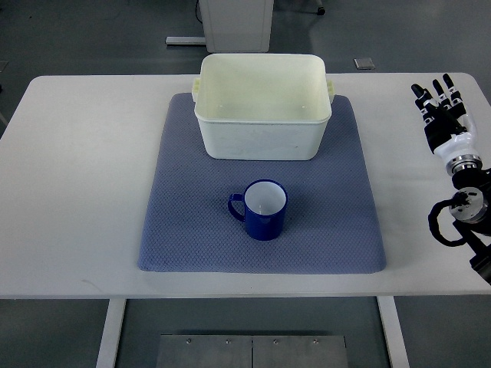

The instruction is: Place cup in box with right hand

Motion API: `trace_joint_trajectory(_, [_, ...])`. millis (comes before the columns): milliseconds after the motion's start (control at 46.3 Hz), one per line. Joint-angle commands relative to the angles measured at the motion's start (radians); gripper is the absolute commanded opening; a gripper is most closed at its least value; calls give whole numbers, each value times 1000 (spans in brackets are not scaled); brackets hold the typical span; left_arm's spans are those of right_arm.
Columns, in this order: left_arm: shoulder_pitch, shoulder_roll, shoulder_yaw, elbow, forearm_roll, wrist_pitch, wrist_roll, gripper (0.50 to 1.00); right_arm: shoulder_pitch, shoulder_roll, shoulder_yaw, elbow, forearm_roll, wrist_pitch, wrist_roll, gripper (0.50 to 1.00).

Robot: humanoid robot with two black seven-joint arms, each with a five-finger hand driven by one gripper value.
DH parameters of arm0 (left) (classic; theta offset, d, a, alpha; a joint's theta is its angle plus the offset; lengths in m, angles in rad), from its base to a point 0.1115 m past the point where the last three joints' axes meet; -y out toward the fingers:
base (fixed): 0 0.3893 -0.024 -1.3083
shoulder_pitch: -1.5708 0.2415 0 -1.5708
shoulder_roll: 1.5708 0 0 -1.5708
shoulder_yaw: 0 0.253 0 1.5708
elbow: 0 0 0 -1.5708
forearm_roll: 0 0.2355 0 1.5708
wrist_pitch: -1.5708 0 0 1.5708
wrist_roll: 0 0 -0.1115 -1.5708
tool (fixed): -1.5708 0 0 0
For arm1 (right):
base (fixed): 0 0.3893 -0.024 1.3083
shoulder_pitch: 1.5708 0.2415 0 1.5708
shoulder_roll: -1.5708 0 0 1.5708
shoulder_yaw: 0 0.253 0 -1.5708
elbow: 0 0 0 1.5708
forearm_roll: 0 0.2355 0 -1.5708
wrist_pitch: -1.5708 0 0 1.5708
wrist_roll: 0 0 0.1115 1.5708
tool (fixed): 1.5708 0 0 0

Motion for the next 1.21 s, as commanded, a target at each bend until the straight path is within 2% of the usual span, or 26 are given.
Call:
trace_joint_trajectory(0, [0, 0, -3, 0, -5, 5, -3, 1000, 2, 1, 0, 0, 0, 0, 0, 1000])
trace_joint_trajectory(130, [-40, 0, -2, 0, -1, -1, -3, 1000, 9, 3, 0, 0, 0, 0, 0, 1000])
trace_joint_trajectory(605, [-4, 0, -2, 1, -2, 0, -3, 1000, 29, 28, -2, -3, 0, 2, -3, 1000])
trace_joint_trajectory(1188, [-3, 0, -2, 1, -2, 0, -3, 1000, 31, 1, -8, -1, 0, 2, -8, 1000])
